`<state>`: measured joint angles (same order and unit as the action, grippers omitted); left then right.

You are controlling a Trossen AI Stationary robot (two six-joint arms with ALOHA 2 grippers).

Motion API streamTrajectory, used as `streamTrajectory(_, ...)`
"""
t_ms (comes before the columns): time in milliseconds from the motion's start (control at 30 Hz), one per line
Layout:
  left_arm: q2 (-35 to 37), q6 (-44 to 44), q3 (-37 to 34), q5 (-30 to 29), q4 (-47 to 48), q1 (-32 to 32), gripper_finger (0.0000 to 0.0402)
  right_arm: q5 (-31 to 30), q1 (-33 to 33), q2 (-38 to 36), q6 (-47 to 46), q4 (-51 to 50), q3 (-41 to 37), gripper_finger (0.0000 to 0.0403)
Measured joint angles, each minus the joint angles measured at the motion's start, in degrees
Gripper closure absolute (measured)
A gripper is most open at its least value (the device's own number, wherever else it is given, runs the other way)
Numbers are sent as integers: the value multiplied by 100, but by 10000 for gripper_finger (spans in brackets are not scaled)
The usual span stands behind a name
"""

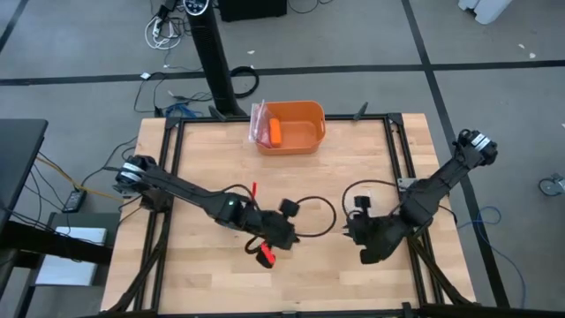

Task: Roll bandage
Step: Open the transparent zip bag

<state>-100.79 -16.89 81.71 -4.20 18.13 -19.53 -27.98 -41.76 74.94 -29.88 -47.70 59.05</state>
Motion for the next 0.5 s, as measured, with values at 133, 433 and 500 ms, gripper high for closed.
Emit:
streamTrajectory(133, -5, -36, -798, 937, -1367, 126, 397, 437, -260, 511, -615, -958, -32, 286)
streamTrajectory(433, 11, 498, -1733, 1392, -2633, 191, 397, 1448, -531, 1508, -1328, -1427, -439, 262)
streamTrajectory(500, 13, 518, -1786, 1394, -2614, 189, 397, 1466, -541, 1654, -1343, -1408, -498, 263)
